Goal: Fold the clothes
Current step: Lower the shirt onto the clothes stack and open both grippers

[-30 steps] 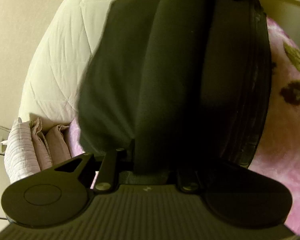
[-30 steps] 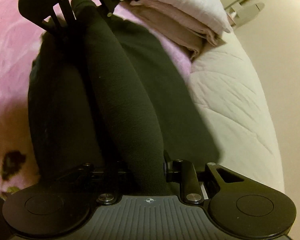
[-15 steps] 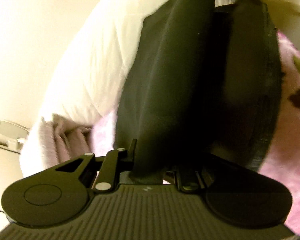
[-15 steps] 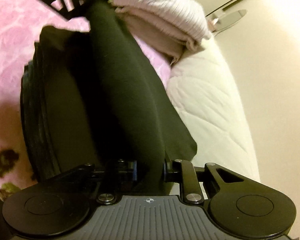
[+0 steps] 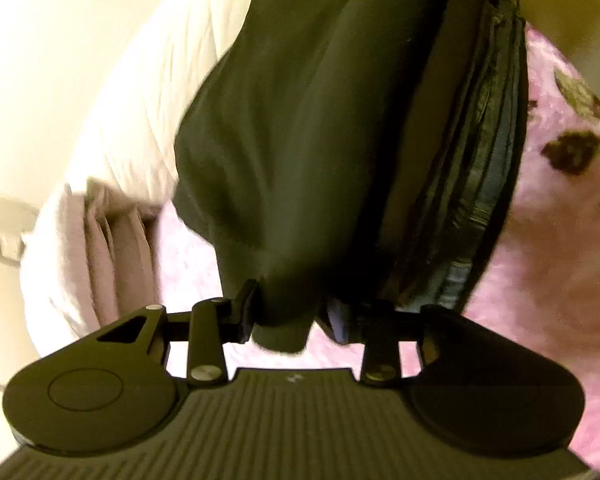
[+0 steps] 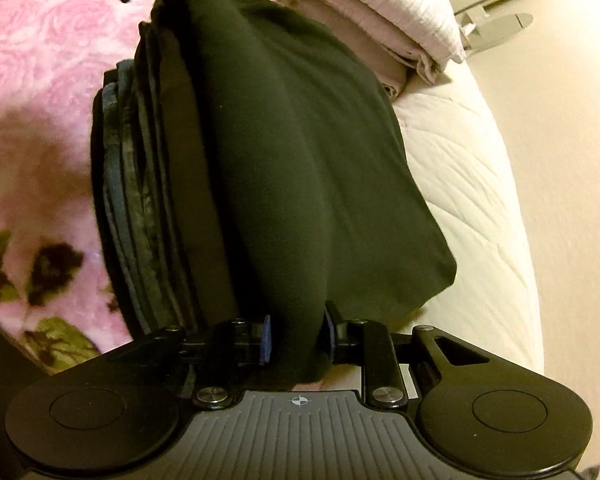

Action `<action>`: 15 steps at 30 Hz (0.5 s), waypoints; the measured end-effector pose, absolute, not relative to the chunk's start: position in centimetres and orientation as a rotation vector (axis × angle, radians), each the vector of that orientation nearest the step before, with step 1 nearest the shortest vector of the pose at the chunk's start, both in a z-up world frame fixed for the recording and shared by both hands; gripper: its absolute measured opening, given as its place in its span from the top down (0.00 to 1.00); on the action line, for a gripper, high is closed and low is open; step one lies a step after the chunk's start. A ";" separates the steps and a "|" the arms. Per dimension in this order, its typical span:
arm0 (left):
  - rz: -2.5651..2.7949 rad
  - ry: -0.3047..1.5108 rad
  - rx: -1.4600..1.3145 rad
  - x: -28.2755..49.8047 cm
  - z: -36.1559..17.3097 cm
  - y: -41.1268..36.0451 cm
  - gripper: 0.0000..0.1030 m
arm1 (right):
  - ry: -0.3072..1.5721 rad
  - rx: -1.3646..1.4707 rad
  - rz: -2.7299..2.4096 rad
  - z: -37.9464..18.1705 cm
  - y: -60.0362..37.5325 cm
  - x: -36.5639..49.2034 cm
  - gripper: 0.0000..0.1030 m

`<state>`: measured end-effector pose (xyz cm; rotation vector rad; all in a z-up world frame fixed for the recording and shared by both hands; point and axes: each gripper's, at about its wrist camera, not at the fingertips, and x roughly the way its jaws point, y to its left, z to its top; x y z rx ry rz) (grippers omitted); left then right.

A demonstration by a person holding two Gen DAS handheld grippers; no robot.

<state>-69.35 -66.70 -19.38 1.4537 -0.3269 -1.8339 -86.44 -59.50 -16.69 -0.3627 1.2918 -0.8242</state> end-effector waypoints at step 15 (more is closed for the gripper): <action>-1.722 0.445 1.091 -64.4 -11.8 -60.5 0.46 | 1.052 0.220 -1.078 -12.5 -56.1 -86.4 0.58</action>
